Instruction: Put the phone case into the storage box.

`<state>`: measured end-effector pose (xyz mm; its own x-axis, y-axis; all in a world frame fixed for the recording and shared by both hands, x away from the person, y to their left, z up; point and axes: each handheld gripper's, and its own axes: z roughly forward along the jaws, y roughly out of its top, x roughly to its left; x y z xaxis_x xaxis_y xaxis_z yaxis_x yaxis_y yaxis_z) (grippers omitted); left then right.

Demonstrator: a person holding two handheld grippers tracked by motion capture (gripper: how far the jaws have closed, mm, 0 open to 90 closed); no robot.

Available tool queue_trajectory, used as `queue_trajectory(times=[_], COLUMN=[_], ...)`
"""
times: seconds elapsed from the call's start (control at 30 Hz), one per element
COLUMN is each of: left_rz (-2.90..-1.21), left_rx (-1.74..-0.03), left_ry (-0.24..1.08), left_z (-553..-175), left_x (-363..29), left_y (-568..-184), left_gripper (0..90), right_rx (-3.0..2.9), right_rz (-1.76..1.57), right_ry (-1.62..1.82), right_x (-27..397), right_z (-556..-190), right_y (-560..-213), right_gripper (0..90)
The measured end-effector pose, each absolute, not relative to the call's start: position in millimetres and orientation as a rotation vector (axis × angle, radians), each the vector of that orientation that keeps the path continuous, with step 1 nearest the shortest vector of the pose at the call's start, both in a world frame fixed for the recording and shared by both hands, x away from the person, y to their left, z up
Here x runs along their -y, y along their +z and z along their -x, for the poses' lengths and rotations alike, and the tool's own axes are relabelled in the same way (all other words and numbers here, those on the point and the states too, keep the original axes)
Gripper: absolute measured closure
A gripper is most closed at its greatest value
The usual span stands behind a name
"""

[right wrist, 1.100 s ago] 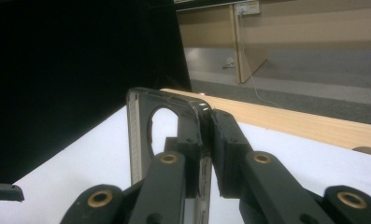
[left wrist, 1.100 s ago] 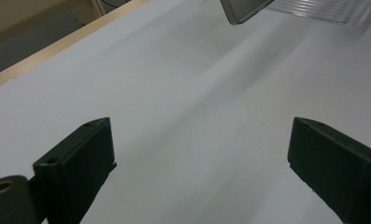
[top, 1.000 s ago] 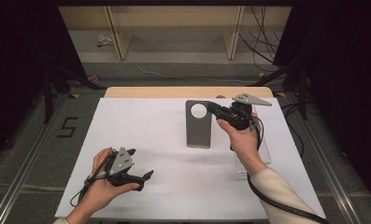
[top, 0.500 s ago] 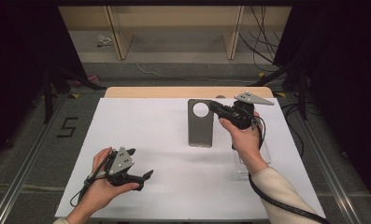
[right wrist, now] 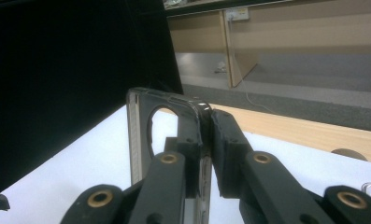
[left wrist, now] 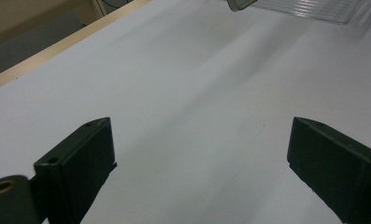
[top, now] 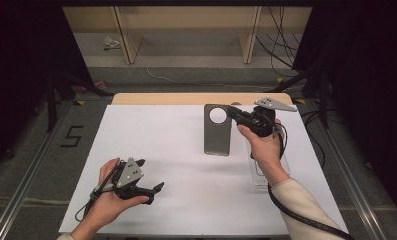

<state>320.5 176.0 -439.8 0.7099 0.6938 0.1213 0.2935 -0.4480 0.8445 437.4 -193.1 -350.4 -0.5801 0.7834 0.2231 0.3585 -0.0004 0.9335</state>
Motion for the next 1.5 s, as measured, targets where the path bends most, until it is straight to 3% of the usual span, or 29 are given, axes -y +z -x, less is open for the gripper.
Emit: queue_trajectory(times=[1.5], left_rz=[-2.039], left_rx=[-0.756], left_ry=[0.580], left_z=[-321], left_x=[-176], left_y=[-440], left_gripper=[7.1], right_rx=[-1.843], right_rz=[-1.200], right_ry=[1.584], right_x=[214], right_z=[-441], right_y=[-343], right_gripper=[82.6])
